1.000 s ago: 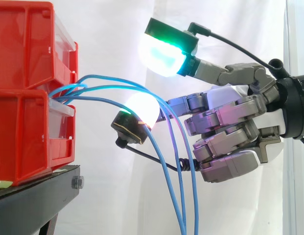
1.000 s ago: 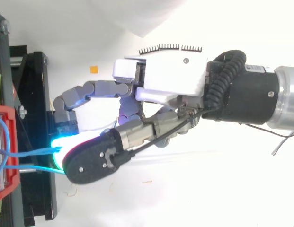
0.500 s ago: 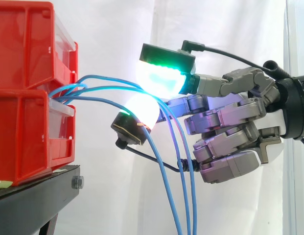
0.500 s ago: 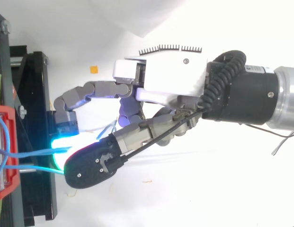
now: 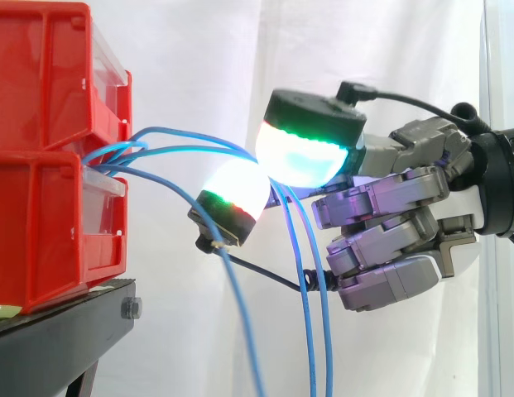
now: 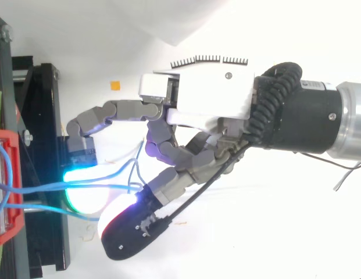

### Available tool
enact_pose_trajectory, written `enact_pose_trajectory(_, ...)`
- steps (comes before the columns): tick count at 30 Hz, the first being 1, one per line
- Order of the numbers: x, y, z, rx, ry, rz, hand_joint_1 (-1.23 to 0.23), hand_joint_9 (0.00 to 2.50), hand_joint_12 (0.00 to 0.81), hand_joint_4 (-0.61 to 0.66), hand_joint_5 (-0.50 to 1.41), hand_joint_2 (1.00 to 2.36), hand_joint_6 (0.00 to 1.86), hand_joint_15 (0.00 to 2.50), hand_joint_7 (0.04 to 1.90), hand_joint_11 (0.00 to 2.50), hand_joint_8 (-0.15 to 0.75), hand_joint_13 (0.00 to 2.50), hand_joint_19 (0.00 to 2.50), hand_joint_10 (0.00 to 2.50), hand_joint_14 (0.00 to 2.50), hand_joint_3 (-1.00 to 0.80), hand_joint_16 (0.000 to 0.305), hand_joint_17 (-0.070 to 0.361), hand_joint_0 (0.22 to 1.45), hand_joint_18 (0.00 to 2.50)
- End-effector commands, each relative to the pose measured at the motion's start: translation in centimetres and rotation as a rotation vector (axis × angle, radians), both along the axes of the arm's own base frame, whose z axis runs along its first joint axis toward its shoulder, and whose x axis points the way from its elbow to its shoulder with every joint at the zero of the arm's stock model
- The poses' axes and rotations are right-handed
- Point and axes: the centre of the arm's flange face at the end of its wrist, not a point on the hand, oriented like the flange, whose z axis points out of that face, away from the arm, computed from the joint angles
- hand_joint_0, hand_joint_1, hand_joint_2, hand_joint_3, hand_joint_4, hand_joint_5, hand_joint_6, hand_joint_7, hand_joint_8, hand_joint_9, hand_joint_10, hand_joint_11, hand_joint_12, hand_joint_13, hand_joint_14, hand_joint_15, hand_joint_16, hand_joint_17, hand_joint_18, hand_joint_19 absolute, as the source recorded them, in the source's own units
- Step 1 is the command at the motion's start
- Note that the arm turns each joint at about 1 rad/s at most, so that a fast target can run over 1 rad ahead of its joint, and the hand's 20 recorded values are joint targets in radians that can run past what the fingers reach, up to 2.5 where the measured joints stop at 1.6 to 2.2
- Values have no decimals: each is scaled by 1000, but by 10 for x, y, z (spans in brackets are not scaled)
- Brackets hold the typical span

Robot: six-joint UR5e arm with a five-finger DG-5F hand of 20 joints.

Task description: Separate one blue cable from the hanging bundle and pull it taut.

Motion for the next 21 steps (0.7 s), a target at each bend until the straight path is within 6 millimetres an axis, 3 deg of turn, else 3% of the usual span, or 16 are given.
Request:
enact_pose_trajectory(1,0,0,0,0,-1,0,-677,2342,360,18,150,1000,513,1121,1333,2246,205,1433,1342,668,1600,-500,60,135,448,1501)
enact_pose_trajectory(4,0,0,0,0,1,0,-586,2364,371,30,150,1000,515,1096,1335,2302,206,1448,1236,606,1603,-500,63,142,429,1490)
enact_pose_trajectory(7,0,0,0,0,1,0,-514,2351,361,30,146,1000,528,1109,1299,2272,198,1435,1298,637,1602,-500,61,136,452,1476)
enact_pose_trajectory(10,0,1,0,0,1,1,-427,2292,305,4,134,1000,560,1171,1214,2212,157,1376,1455,769,1584,-500,47,105,564,1402)
enact_pose_trajectory(14,0,1,0,0,1,1,-641,2293,307,-4,141,1000,530,1174,1278,2226,158,1391,1470,778,1557,-500,43,97,724,1387)
enact_pose_trajectory(15,0,1,0,0,1,1,-697,2299,308,-9,146,1007,517,1166,1305,2217,149,1388,1477,776,1579,-426,43,97,750,1384)
enact_pose_trajectory(21,0,1,0,0,1,1,-745,2307,313,-7,153,1017,500,1143,1353,2237,177,1385,1490,769,1639,-287,44,98,768,1389)
